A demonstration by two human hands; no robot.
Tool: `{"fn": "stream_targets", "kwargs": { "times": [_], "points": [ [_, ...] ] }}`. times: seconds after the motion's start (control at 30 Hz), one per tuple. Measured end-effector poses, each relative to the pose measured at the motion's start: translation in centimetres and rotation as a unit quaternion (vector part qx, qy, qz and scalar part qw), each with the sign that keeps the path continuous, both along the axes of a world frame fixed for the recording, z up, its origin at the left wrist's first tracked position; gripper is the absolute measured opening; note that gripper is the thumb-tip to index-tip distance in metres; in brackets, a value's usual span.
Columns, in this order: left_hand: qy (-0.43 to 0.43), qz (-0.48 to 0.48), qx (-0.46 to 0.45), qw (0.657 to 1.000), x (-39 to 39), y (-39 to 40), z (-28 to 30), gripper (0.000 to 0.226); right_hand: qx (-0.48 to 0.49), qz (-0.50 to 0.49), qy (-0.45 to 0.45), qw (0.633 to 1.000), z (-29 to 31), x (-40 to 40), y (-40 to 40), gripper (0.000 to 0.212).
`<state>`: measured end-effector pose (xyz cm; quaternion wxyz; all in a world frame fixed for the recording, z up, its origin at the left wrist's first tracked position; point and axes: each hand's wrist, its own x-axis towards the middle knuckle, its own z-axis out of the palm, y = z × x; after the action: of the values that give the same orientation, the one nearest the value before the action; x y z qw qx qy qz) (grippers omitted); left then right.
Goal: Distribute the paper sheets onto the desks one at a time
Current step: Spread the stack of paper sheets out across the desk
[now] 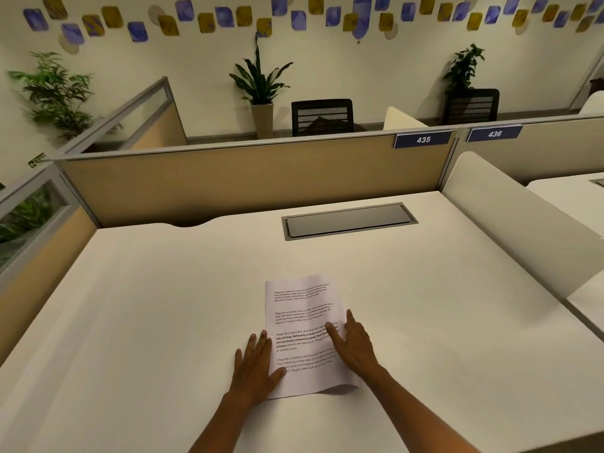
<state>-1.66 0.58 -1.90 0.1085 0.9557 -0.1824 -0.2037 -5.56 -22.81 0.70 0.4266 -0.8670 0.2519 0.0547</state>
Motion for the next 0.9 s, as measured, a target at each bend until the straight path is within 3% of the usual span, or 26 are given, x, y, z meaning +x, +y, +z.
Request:
{"fn": "stream_targets", "kwargs": {
  "times": [0.2, 0.33, 0.43, 0.5, 0.63, 0.8, 0.9],
  "points": [
    [-0.009, -0.003, 0.003, 1.000, 0.0, 0.1, 0.2, 0.081, 0.240, -0.085, -0.014, 0.967, 0.6, 0.7, 0.6, 0.088],
    [-0.010, -0.005, 0.005, 1.000, 0.2, 0.1, 0.1, 0.087, 0.396, -0.123, -0.006, 0.910, 0.6, 1.5, 0.7, 0.058],
    [-0.011, -0.007, 0.017, 1.000, 0.3, 0.1, 0.0, 0.107, 0.337, -0.118, -0.012, 0.934, 0.4, 1.9, 0.4, 0.052],
    [-0.018, -0.009, 0.028, 0.999, 0.4, 0.2, -0.1, 0.104, 0.236, -0.133, -0.026, 0.962, 0.3, 1.8, -0.1, 0.051],
    [-0.028, -0.009, 0.030, 0.999, 0.6, 0.3, -0.1, 0.092, 0.068, -0.102, -0.047, 0.991, 0.9, 1.4, -1.1, 0.026],
    [-0.027, 0.004, -0.012, 1.000, 1.2, 0.2, 0.4, 0.079, 0.005, -0.079, -0.078, 0.994, 1.5, 1.1, -1.6, 0.006],
    [-0.021, 0.062, -0.116, 0.991, 1.5, 0.5, 0.9, 0.076, 0.036, -0.102, -0.097, 0.989, 1.0, 0.8, -1.5, 0.010]
  ]
}}
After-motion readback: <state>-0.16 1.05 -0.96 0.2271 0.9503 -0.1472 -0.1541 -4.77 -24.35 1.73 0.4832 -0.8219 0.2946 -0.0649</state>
